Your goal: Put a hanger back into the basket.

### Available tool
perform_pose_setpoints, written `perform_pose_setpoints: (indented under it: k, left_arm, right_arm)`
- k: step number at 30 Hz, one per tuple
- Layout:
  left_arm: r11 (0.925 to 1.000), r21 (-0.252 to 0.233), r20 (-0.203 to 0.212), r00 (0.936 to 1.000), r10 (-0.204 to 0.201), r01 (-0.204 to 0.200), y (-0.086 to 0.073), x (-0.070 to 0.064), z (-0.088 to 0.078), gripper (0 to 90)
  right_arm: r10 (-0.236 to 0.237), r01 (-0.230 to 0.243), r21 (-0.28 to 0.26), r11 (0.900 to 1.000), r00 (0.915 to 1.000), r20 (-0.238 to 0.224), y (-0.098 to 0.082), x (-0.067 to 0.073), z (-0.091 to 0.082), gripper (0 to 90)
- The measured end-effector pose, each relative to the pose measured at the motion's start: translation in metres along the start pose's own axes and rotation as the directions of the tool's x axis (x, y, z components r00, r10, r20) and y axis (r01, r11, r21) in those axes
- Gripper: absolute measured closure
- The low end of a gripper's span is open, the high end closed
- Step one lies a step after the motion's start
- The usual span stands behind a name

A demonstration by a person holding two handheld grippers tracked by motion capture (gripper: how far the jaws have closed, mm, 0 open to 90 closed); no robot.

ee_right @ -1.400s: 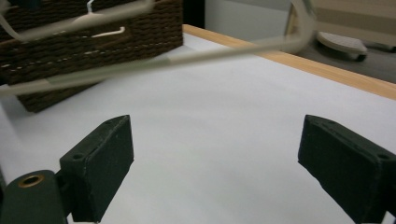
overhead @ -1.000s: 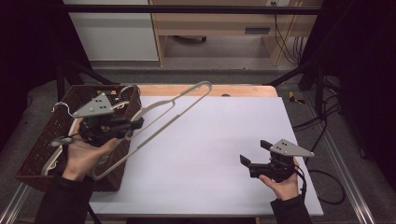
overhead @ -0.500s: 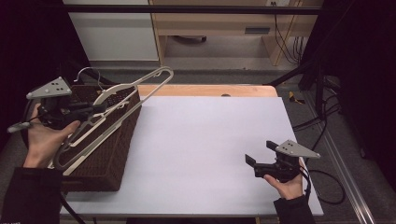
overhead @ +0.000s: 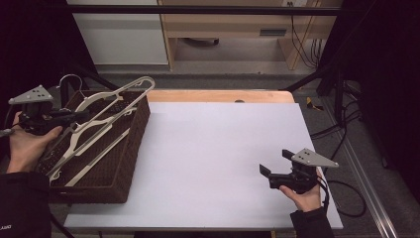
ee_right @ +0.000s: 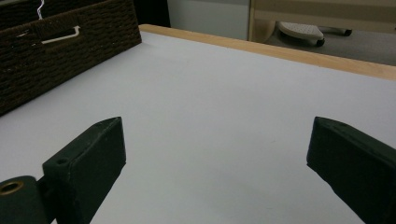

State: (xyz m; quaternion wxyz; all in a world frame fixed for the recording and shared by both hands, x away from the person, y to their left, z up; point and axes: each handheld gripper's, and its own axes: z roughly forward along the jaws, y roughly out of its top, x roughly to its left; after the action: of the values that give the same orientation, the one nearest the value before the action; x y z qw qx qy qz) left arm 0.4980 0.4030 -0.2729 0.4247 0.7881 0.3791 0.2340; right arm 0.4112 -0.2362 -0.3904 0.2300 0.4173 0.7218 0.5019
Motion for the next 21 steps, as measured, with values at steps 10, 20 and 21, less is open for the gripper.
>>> perform_pose_setpoints:
  k: [10, 20, 21]
  left_arm:
    - [0.9988, 0.031, -0.012, 0.9992, -0.039, 0.039, -0.026, 0.03, 0.002, 85.8]
    - [0.9946, 0.094, -0.017, 0.999, -0.042, 0.044, -0.056, 0.03, 0.018, 85.8]
    - [0.9942, 0.098, -0.014, 0.9989, -0.045, 0.046, -0.059, 0.028, 0.021, 85.8]
  right_arm:
    - [0.001, -0.001, 0.0, 1.0, 1.0, 0.002, 0.0, 0.0, 0.001, 4.8]
    - [-0.001, 0.001, 0.001, 1.0, 1.0, 0.001, 0.001, 0.001, 0.001, 4.8]
    - [-0.001, 0.001, 0.001, 1.0, 1.0, 0.002, 0.001, 0.001, 0.001, 4.8]
